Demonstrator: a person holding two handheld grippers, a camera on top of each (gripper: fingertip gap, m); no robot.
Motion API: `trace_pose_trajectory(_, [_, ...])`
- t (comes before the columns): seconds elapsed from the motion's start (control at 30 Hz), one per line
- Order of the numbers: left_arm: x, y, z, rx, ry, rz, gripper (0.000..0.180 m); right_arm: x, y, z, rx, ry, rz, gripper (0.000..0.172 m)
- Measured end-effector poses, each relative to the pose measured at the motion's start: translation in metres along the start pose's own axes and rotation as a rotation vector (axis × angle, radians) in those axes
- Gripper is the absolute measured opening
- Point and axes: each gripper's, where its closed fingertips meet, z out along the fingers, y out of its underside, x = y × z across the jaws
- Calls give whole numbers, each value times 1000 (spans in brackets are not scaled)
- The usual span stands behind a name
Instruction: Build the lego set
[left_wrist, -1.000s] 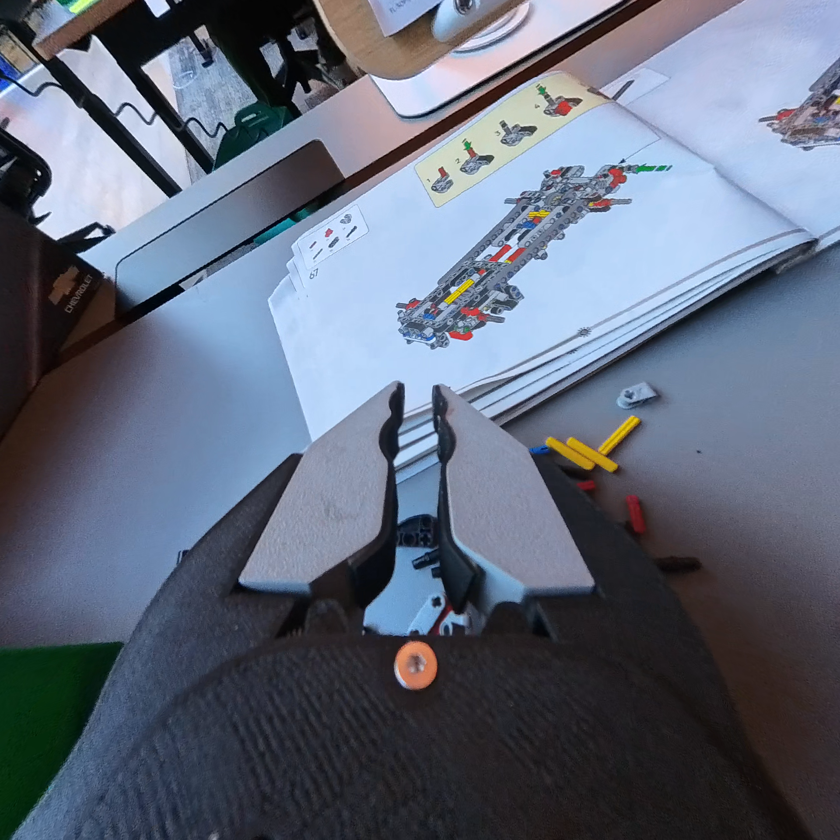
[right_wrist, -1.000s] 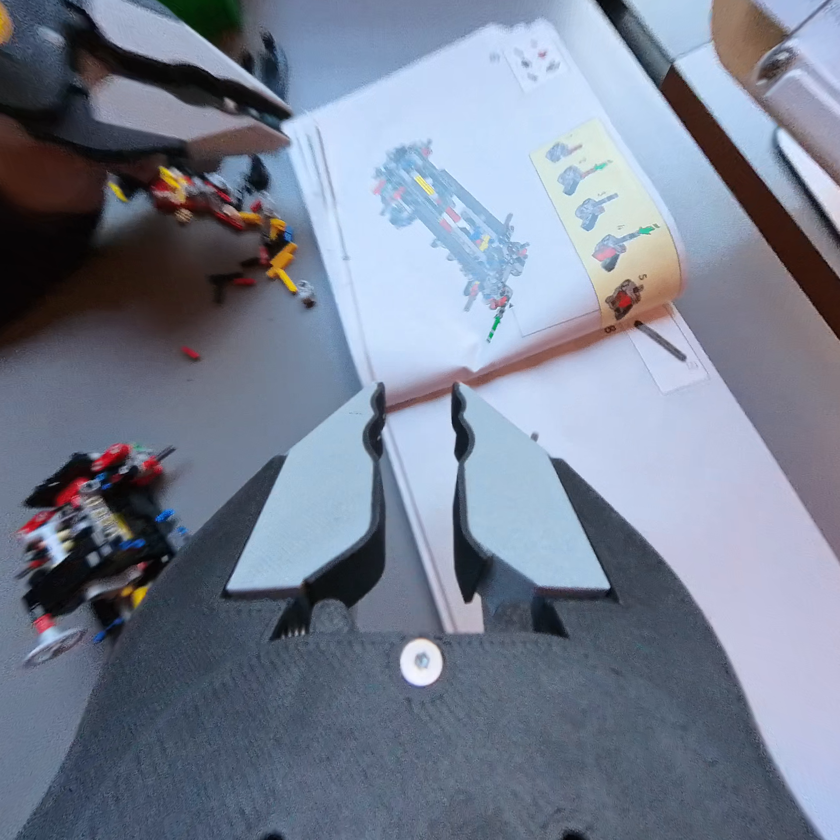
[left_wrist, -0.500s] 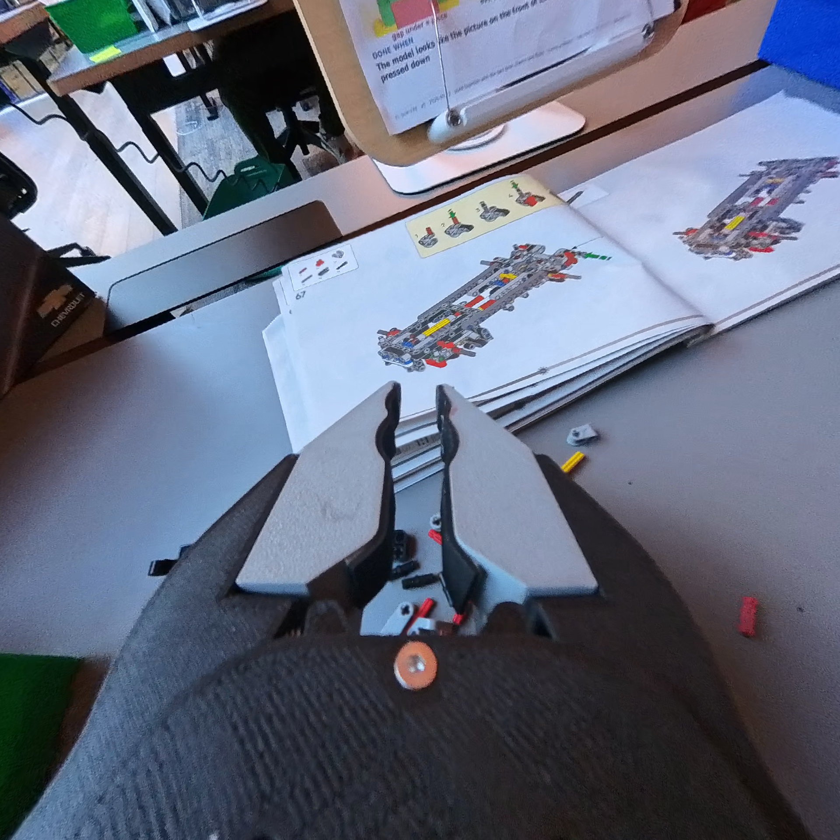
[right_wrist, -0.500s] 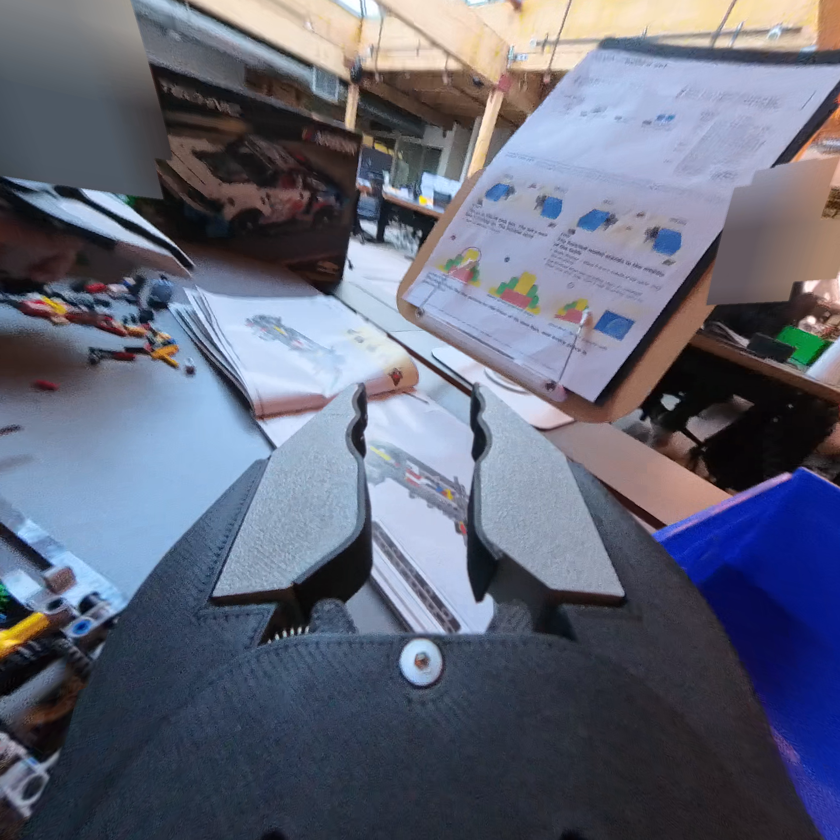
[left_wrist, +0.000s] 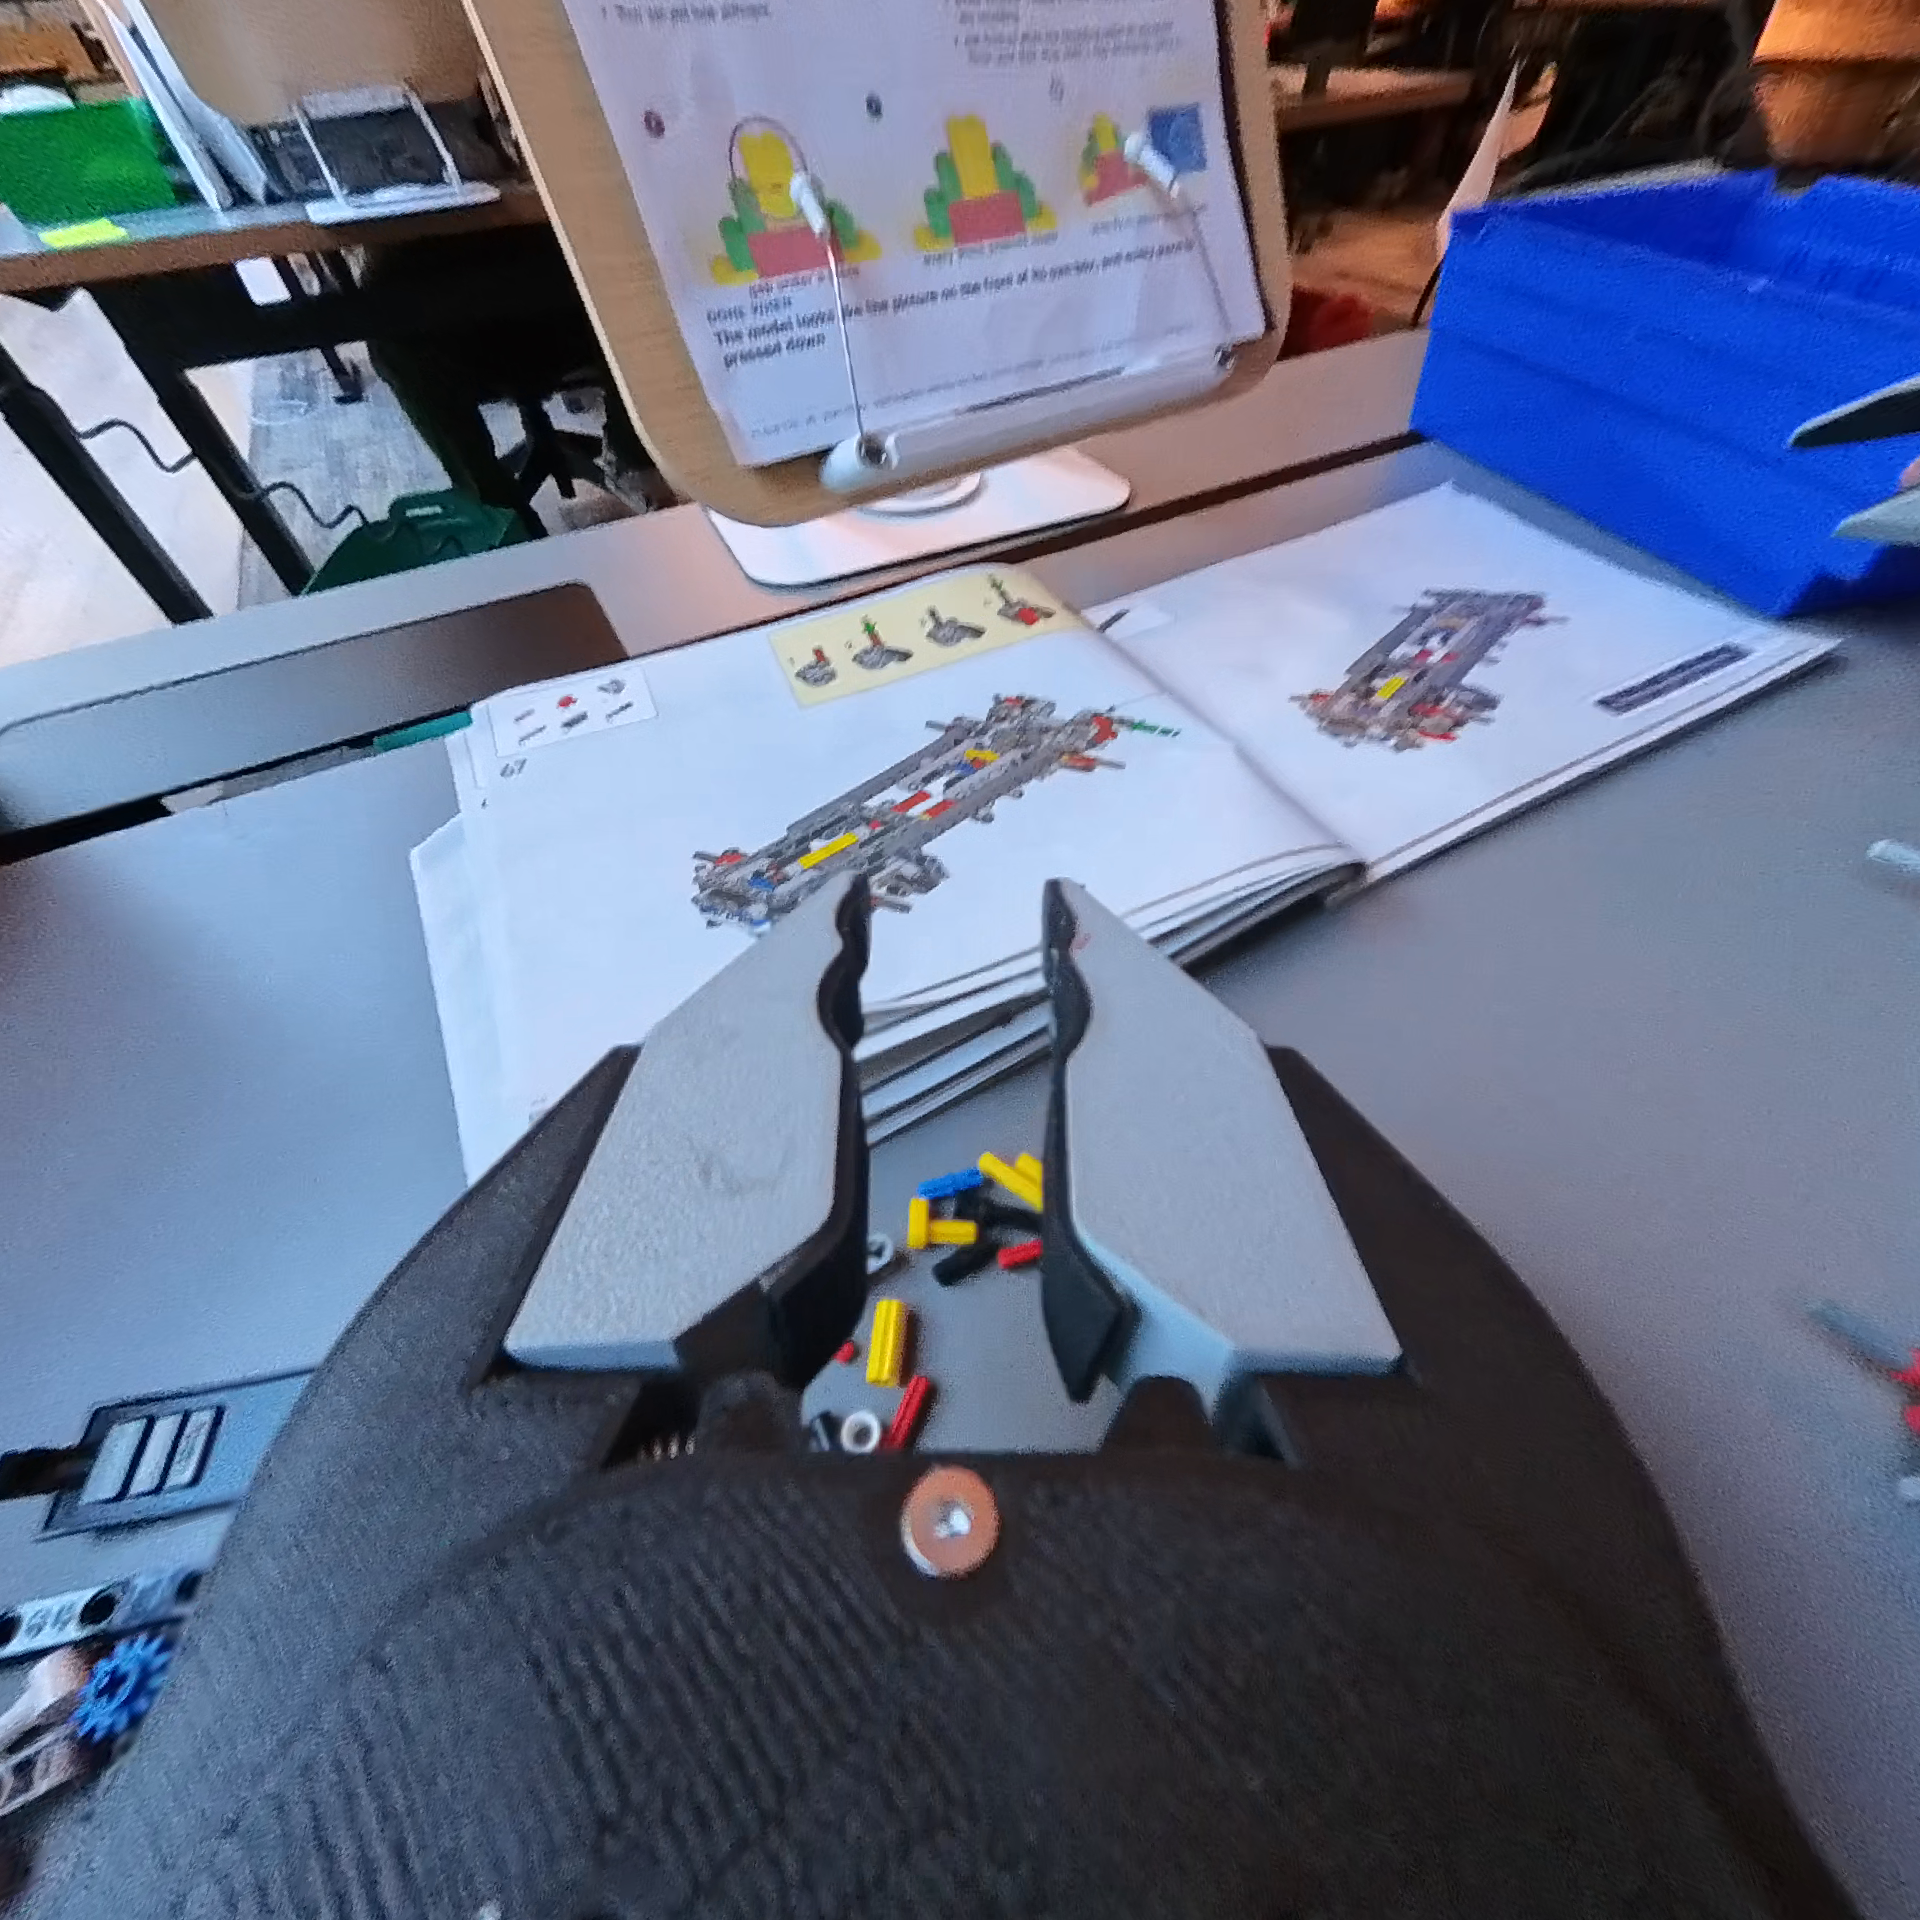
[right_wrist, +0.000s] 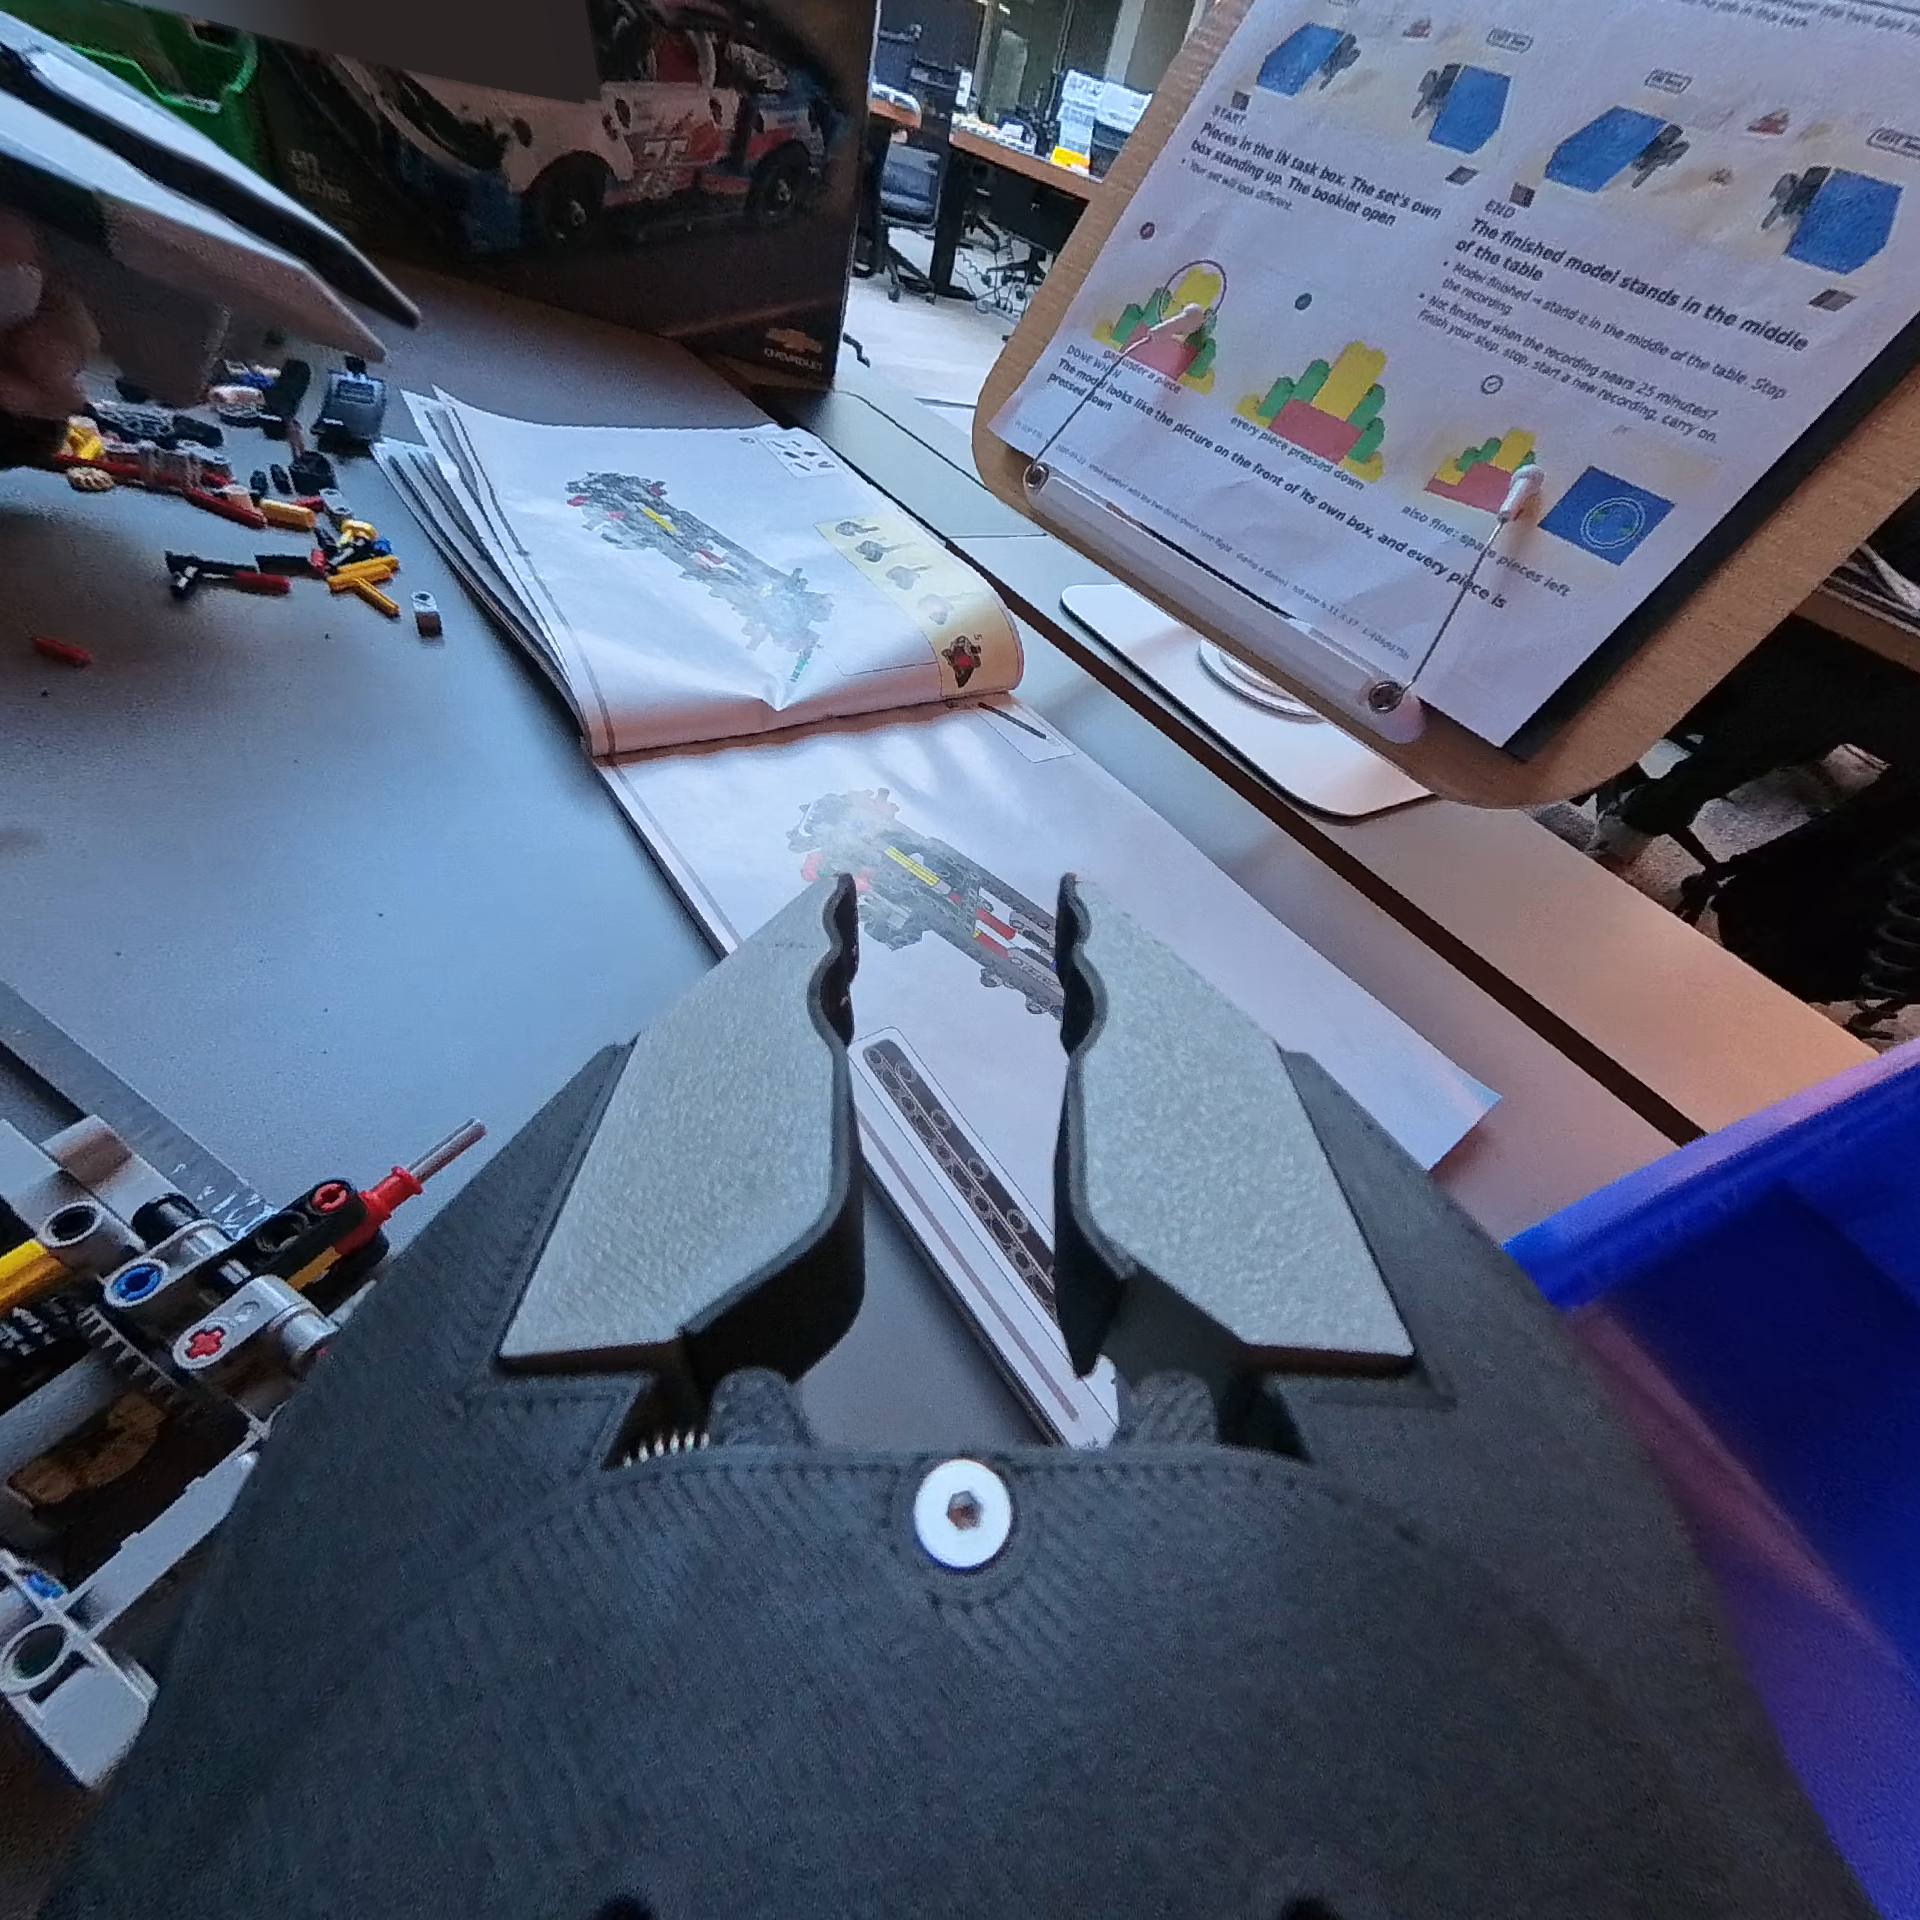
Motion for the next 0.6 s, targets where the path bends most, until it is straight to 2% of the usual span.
trace_pose_trajectory(0.07, [4, -11, -4, 57, 8, -6, 35, 1, 0, -1, -3, -2, 6, 38])
trace_pose_trajectory(0.27, [12, -33, -15, 167, 38, -21, 52, 0, -7, -2, 41, -69, 152, 65])
trace_pose_trajectory(0.47, [7, -33, -16, 177, 20, -27, 53, 7, 0, -14, 24, 19, 153, 63])
trace_pose_trajectory(0.6, [1, -66, -46, 218, 30, -30, 52, 12, 9, -26, -1, 112, 127, 56])
